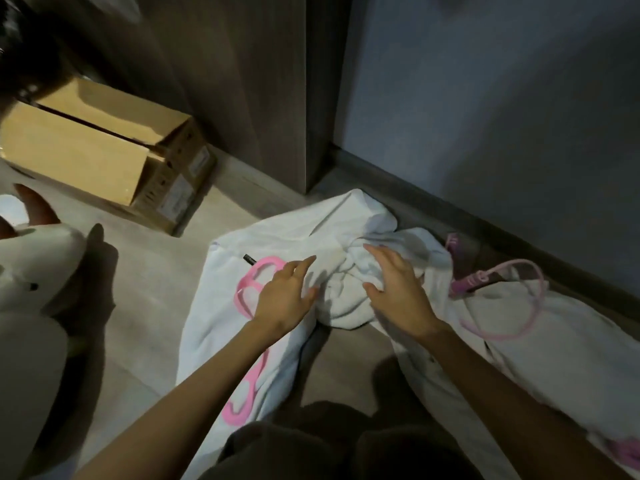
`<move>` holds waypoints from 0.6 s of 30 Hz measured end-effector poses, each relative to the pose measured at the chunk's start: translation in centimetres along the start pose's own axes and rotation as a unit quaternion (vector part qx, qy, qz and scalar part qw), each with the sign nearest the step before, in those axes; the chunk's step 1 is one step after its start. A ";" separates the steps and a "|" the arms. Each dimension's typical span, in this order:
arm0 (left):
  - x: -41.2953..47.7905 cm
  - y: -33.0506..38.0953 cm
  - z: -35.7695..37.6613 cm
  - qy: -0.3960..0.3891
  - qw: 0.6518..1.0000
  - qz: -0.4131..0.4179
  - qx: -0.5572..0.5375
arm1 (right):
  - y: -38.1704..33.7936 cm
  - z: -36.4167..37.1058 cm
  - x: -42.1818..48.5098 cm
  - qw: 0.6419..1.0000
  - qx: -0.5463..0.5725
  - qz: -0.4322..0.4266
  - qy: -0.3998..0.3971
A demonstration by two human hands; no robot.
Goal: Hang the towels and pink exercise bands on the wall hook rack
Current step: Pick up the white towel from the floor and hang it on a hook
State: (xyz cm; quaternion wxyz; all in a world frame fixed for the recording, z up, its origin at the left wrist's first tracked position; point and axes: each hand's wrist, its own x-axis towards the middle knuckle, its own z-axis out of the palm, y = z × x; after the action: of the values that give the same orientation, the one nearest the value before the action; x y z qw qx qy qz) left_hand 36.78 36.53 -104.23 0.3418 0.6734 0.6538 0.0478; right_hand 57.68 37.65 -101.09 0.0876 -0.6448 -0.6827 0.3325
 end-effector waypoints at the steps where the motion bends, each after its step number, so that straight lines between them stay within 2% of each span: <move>1: 1.3 -1.1 1.7 0.004 1.000 0.002 0.005 | 1.3 1.5 1.0 1.000 -0.016 -0.003 0.008; 6: 5.0 -4.6 7.2 0.032 0.997 0.030 0.071 | 6.2 6.9 5.5 0.997 -0.048 -0.007 0.065; 11: 6.0 -5.1 8.0 0.087 0.995 0.042 0.014 | 8.5 8.6 7.7 0.995 -0.043 0.029 0.086; 14: 4.9 -4.5 6.1 0.117 0.992 0.035 -0.037 | 7.2 6.5 6.5 0.989 -0.037 0.027 0.140; 18: 1.5 -1.3 1.4 0.135 0.986 0.022 -0.096 | 3.3 -0.7 3.4 0.978 -0.022 0.018 0.206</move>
State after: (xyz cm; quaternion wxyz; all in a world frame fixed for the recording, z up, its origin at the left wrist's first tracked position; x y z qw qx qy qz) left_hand 36.58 37.22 -106.57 0.3123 0.6391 0.6714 0.2081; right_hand 60.31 40.91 -103.45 0.2061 -0.7135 -0.6452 0.1794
